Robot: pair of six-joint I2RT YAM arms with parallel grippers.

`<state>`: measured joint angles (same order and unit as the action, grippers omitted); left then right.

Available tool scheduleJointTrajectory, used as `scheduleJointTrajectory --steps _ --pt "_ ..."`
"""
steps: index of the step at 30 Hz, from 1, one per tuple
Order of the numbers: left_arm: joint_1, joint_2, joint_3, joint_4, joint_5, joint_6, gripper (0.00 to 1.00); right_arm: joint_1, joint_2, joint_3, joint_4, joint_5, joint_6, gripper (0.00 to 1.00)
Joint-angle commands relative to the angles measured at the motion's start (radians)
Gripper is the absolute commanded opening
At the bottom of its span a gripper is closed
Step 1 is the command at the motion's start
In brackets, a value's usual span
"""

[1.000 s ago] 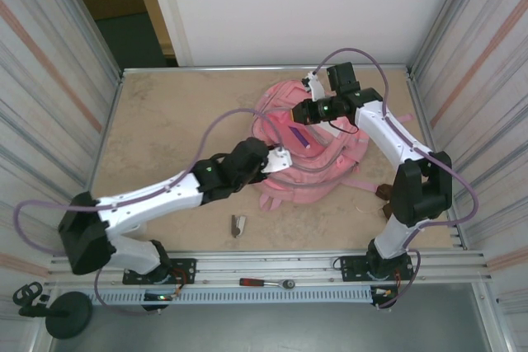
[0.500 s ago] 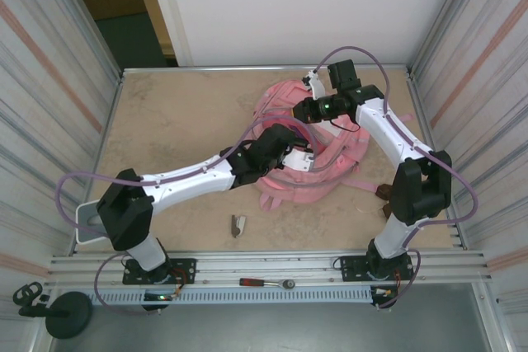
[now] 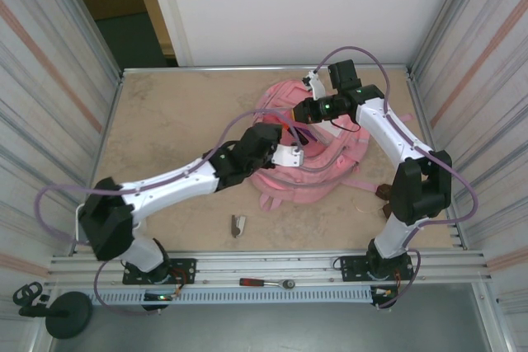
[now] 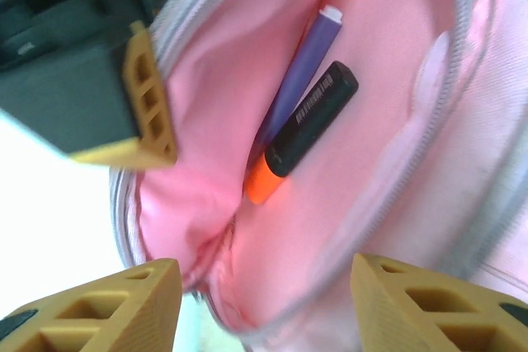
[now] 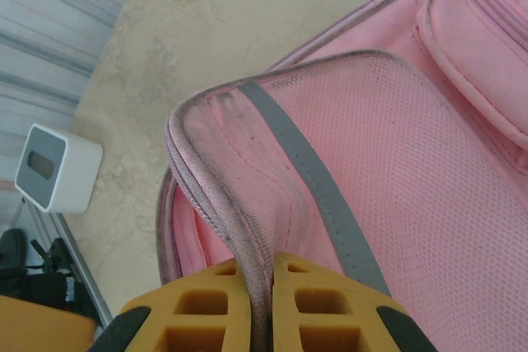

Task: Pack books, pencil case, and school supplies into a backpack

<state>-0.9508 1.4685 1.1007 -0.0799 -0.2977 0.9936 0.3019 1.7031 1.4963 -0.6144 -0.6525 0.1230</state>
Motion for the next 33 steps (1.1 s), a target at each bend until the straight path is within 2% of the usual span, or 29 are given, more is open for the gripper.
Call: scheduleJointTrajectory --steps 1,5,10,13,16,19,21,24,33 --pt "-0.005 -0.156 -0.081 -0.013 0.087 -0.309 0.58 -0.014 -0.017 0.023 0.013 0.001 0.004 0.01" --pt "-0.003 -0.273 -0.178 -0.061 0.068 -0.614 0.62 -0.012 -0.035 -0.004 0.037 0.029 0.013 0.01" --pt "0.027 -0.354 -0.226 -0.262 0.061 -1.012 0.68 -0.007 -0.058 -0.024 0.05 0.053 0.017 0.01" --pt "0.064 -0.373 -0.23 -0.399 0.062 -1.203 0.73 -0.007 -0.058 -0.027 0.05 0.062 0.014 0.01" --pt "0.081 -0.397 -0.257 -0.502 0.063 -1.339 0.76 -0.006 -0.054 -0.027 0.051 0.065 0.014 0.01" --pt "0.069 -0.427 -0.309 -0.559 0.104 -1.448 0.78 -0.006 -0.047 -0.027 0.048 0.067 0.012 0.01" --pt "0.034 -0.441 -0.355 -0.574 0.091 -1.509 0.83 -0.008 -0.046 -0.028 0.048 0.069 0.01 0.01" --pt "-0.012 -0.431 -0.399 -0.598 0.087 -1.589 0.85 -0.008 -0.043 -0.026 0.048 0.068 0.011 0.01" --pt "-0.103 -0.304 -0.437 -0.524 0.168 -1.655 0.86 -0.008 -0.032 -0.024 0.048 0.064 0.013 0.01"
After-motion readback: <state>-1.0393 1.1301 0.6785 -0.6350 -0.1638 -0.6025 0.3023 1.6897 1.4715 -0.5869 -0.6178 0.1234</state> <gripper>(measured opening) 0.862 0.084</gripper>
